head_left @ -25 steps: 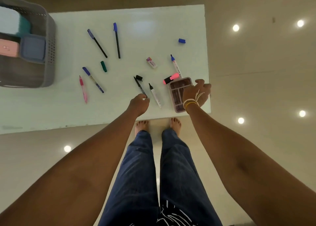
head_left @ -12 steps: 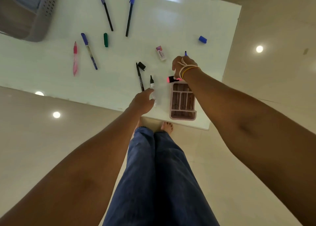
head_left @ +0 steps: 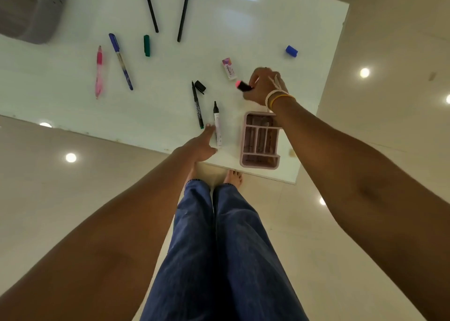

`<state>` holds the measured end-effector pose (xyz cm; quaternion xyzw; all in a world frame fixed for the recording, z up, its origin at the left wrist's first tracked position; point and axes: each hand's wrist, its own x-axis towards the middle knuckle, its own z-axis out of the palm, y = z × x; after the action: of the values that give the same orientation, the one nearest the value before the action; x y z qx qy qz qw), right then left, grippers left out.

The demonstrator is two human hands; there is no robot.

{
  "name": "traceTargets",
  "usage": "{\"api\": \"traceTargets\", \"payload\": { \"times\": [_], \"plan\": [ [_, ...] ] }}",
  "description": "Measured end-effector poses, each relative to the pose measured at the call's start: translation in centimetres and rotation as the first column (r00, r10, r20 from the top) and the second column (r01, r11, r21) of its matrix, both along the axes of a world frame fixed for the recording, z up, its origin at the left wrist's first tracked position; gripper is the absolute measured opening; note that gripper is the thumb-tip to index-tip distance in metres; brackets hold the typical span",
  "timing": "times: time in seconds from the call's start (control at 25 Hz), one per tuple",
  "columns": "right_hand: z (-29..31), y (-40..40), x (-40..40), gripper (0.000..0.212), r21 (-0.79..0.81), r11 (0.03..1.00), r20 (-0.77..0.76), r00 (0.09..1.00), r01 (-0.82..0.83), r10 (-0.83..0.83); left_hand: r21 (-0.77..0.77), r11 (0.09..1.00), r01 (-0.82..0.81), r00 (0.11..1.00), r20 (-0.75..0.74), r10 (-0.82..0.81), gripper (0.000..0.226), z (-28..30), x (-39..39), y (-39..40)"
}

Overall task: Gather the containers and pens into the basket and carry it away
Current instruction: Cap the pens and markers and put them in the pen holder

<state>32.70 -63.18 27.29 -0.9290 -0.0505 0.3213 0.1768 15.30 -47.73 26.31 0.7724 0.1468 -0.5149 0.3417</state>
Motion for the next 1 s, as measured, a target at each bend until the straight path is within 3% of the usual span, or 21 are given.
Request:
{"api": "traceTargets", "payload": {
  "times": [0.04,0.08,0.12,0.16,0.24,0.36,0.44,0.52,0.6,0.72,0.88,1.0],
  "plan": [
    [1.0,-0.2,-0.4,0.03,0.168,0.957,-0.014,0.972,0.235,-0.236,-0.001,1.0,-0.006,1.0,-0.011,0.006,0.081,-0.2,0.0,0.2],
    [2.0,-0.5,-1.0,0.026,0.311,0.85,-0.06,0.901,0.425,-0.429,-0.004,1.0,-0.028,0.999,-0.017,0.028,0.081,-0.2,0.0,0.3],
    [3.0,-0.9,-1.8,0.023,0.402,0.742,-0.099,0.831,0.537,-0.547,-0.008,0.998,-0.06,0.998,-0.016,0.06,0.081,-0.2,-0.1,0.3],
    [4.0,-1.4,-2.8,0.02,0.442,0.693,-0.096,0.798,0.57,-0.595,-0.01,0.995,-0.102,0.995,-0.004,0.102,0.08,-0.1,-0.1,0.2],
    [5.0,-2.8,-5.1,0.018,0.426,0.73,-0.013,0.81,0.535,-0.586,0.04,0.978,-0.203,0.977,0.075,0.2,0.074,0.4,-0.1,-0.6],
    [5.0,-5.2,-8.8,0.019,0.44,0.747,0.012,0.829,0.498,-0.559,0.178,0.89,-0.419,0.855,0.408,0.32,0.054,2.1,-0.5,-3.0],
    [4.8,-6.2,-10.7,0.022,0.446,0.767,0.087,0.83,0.462,-0.551,0.03,0.863,-0.504,0.717,0.572,0.399,0.044,2.8,-0.4,-4.5],
    [4.8,-6.7,-12.3,0.025,0.44,0.795,0.186,0.824,0.417,-0.535,-0.162,0.861,-0.481,0.688,0.54,0.486,0.042,3.0,-0.2,-5.9],
    [4.7,-6.9,-13.0,0.02,0.352,0.877,0.252,0.869,0.328,-0.426,-0.254,0.824,-0.506,0.724,0.395,0.566,0.047,3.0,0.2,-7.0],
    [4.2,-7.3,-13.5,0.018,0.267,0.938,0.289,0.91,0.222,-0.298,-0.232,0.809,-0.541,0.764,0.266,0.588,0.055,2.4,0.5,-7.5],
    [3.7,-8.4,-14.1,0.015,0.358,0.883,0.442,0.778,0.302,-0.445,-0.225,0.827,-0.515,0.796,0.233,0.559,0.052,1.8,0.0,-7.2],
    [2.5,-9.2,-14.3,0.013,0.271,0.916,0.375,0.844,0.295,-0.383,-0.241,0.827,-0.507,0.798,0.231,0.556,0.052,1.8,0.1,-7.4]
  ]
}}
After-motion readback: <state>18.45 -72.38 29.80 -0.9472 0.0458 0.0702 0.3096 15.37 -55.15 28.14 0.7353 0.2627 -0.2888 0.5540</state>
